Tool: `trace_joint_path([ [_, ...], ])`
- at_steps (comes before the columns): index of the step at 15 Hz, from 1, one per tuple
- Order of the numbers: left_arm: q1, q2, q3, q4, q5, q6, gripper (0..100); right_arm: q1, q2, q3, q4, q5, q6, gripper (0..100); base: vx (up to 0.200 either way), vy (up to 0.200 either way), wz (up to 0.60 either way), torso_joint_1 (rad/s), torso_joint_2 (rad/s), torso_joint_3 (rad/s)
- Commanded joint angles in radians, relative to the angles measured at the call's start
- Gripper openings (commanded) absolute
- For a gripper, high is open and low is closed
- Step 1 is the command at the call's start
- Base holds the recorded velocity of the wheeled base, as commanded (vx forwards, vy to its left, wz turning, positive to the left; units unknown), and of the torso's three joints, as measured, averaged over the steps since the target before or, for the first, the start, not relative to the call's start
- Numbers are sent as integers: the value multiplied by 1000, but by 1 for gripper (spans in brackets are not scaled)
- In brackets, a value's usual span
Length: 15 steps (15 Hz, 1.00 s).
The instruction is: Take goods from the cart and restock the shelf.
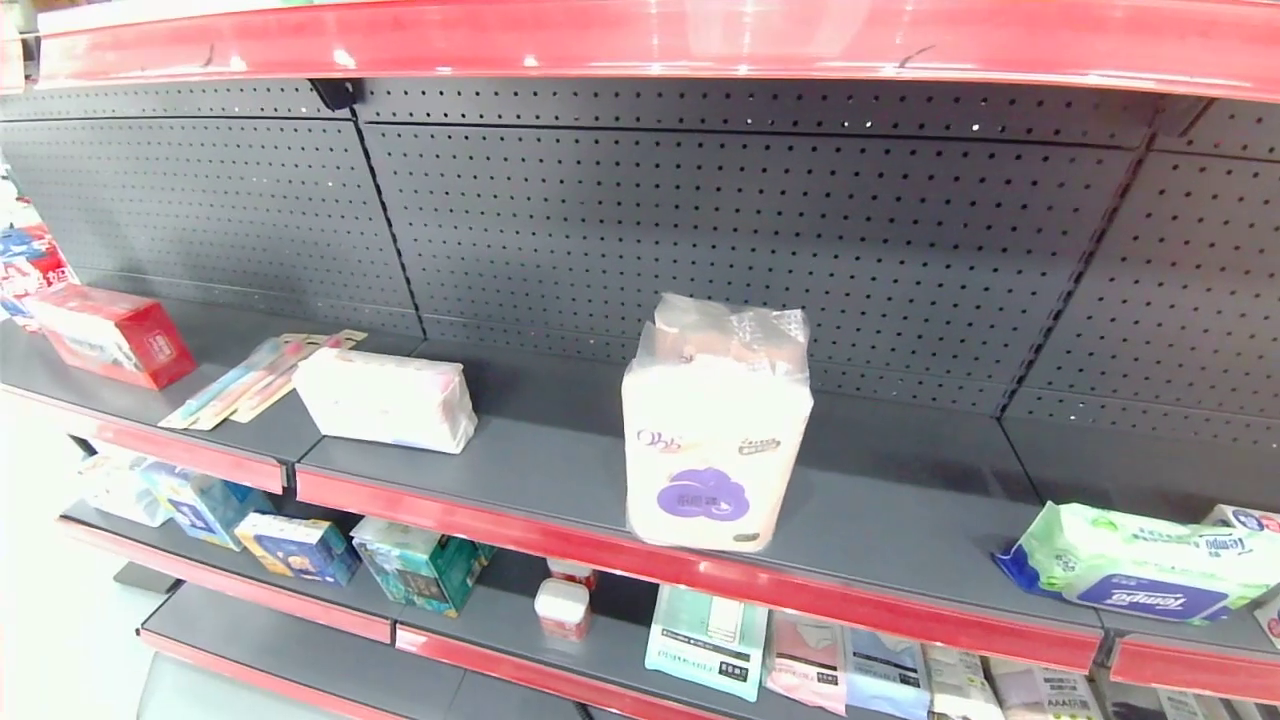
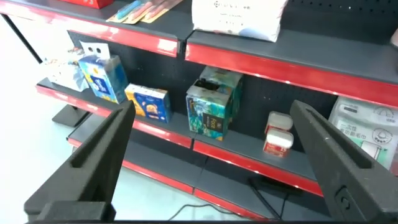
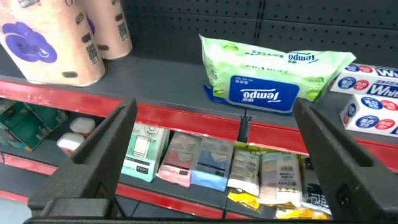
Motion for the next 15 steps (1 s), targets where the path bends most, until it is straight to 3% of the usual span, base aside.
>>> trace_joint_path([
  [1, 1, 3, 0, 0, 1, -1, 100, 0, 1, 0, 0, 33, -3, 100, 0, 0, 0, 0, 0, 0],
  [2, 1, 3, 0, 0, 1, -1, 100, 5, 20, -3, 3, 62, -31, 100, 0, 0, 0, 0, 0, 0],
  [3, 1, 3, 0, 0, 1, -1, 100, 35, 93, -94, 9, 148, -74, 100, 0, 0, 0, 0, 0, 0],
  [6, 1, 3, 0, 0, 1, -1, 100, 54, 745, -614, 4, 211, 59, 100, 0, 0, 0, 0, 0, 0],
  [8, 1, 3, 0, 0, 1, -1, 100, 58, 975, -632, -19, 250, 56, 100, 0, 0, 0, 0, 0, 0],
  [10, 1, 3, 0, 0, 1, -1, 100, 89, 1104, -618, -112, 367, 46, 100, 0, 0, 0, 0, 0, 0],
  [15, -1, 3, 0, 0, 1, -1, 100, 138, 1028, -485, -121, 401, -57, 100, 0, 0, 0, 0, 0, 0],
])
